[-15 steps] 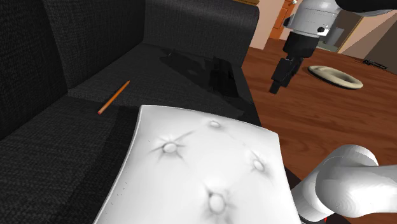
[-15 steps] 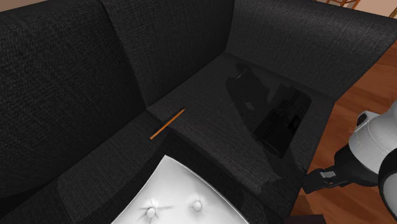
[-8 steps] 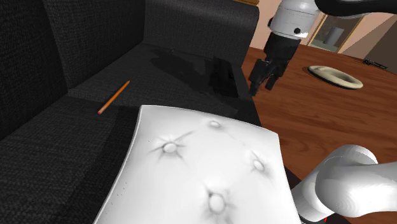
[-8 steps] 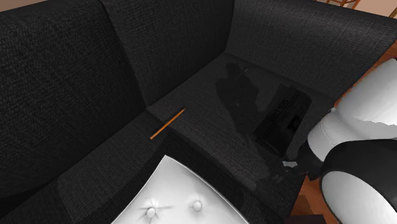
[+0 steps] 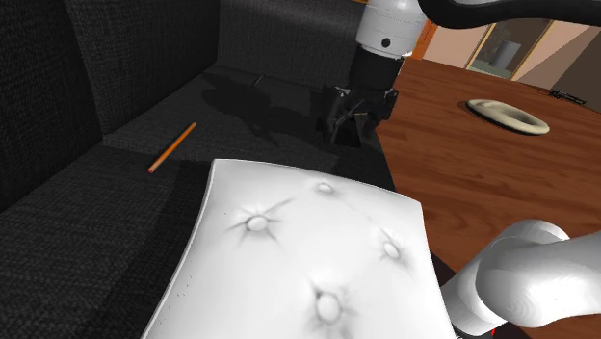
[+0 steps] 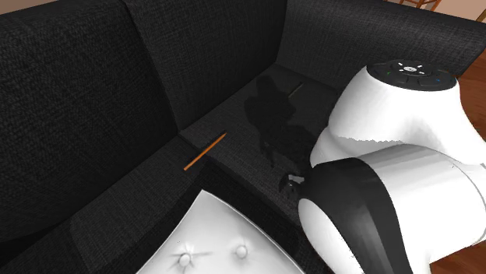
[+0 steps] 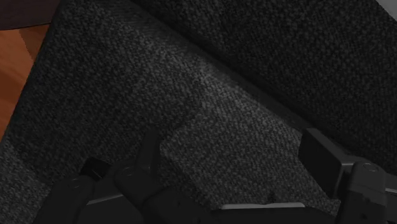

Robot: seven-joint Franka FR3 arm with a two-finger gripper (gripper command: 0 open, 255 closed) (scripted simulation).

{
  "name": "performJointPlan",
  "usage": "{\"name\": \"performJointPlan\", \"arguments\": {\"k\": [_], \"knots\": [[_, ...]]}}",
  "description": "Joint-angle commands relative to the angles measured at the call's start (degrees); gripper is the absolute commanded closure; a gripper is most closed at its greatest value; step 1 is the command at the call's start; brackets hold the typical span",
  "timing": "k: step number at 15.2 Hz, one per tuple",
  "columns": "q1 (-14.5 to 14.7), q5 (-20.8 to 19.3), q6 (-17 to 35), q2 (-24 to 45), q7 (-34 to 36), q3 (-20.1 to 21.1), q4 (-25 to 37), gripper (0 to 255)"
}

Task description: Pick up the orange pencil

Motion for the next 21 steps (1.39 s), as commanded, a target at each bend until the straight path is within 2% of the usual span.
{"name": "performJointPlan", "arguments": {"k": [1, 7, 10, 13, 17, 21], "knots": [[-0.71, 0.32, 2.49, 3.34, 5.05, 3.11, 1.90, 0], [-3.48, -2.70, 7.35, 14.81, 19.82, 11.59, 10.71, 0], [-4.69, -6.56, 8.87, 21.83, 27.95, 15.70, 16.40, 0], [-5.00, -12.25, 9.36, 29.89, 36.62, 19.29, 23.08, 0], [-2.24, -21.84, 7.71, 41.92, 48.02, 21.69, 33.96, 0], [4.43, -30.92, 3.49, 54.09, 56.87, 20.41, 47.80, 0]]}}
